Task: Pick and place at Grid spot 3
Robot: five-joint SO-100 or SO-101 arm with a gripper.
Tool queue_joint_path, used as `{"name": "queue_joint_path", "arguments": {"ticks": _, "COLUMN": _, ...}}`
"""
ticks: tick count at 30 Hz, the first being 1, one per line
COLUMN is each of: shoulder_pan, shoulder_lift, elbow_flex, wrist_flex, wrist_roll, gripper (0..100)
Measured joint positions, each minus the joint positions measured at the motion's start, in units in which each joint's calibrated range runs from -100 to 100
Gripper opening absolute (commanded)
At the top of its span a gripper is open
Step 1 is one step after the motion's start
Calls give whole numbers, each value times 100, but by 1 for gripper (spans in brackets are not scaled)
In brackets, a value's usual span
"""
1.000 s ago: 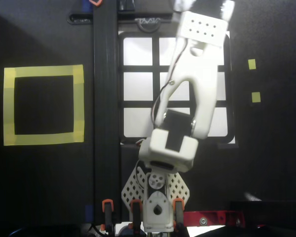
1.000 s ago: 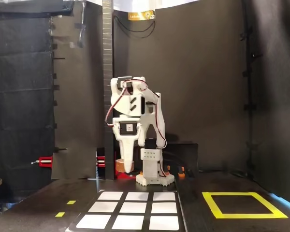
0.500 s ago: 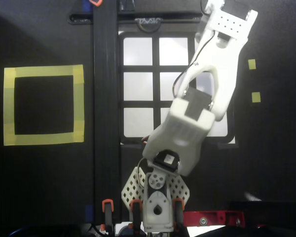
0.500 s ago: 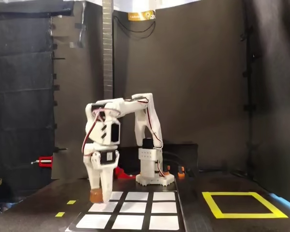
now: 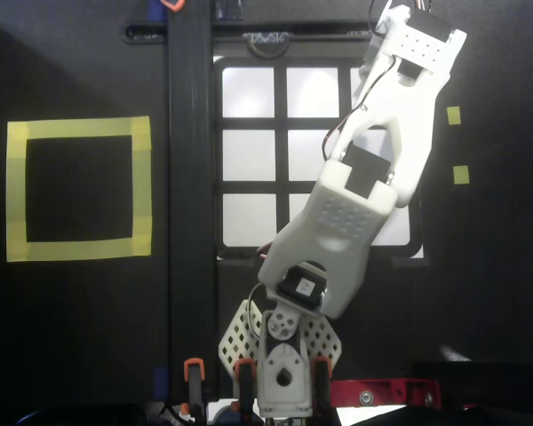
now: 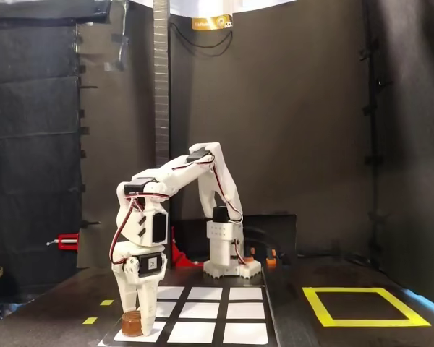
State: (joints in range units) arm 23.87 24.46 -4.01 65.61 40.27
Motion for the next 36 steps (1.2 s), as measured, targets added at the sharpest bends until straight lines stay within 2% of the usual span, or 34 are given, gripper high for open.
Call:
{"name": "queue_joint_path", "arguments": {"ticks": 4, "shoulder_pan": 0, "shoulder_lift": 0, "elbow_flex": -9, "wrist_flex": 25, "wrist_roll": -5, "gripper": 32}}
{"name": "queue_joint_path", "arguments": {"ticks": 8, "shoulder_pan": -8, "shoulder_lift": 0, "elbow_flex": -9, "wrist_flex": 49, "wrist_roll": -5, "gripper": 38}}
{"name": "queue_joint_path", "arguments": {"ticks": 16, "shoulder_pan": -25, "shoulder_lift": -104, "elbow_flex": 0, "wrist_flex": 353, "wrist_roll": 15, "gripper": 38}}
{"name": "queue_joint_path", "arguments": {"ticks": 23, "shoulder_pan": -148, "shoulder_lift": -1462, "elbow_flex": 0, "wrist_flex": 1297, "wrist_roll": -24, "gripper": 37}}
{"name": "queue_joint_path", "arguments": {"ticks": 29, "shoulder_pan": -148, "shoulder_lift": -2028, "elbow_flex": 0, "wrist_flex": 1559, "wrist_roll": -59, "gripper": 37}}
{"name": "queue_joint_path", "arguments": {"ticks": 33, "shoulder_pan": -377, "shoulder_lift": -2054, "elbow_flex": 0, "wrist_flex": 1576, "wrist_roll": -430, "gripper": 37}}
{"name": "queue_joint_path", "arguments": {"ticks": 36, "shoulder_pan": -747, "shoulder_lift": -2150, "elbow_flex": 0, "wrist_flex": 1617, "wrist_roll": -1192, "gripper": 38}}
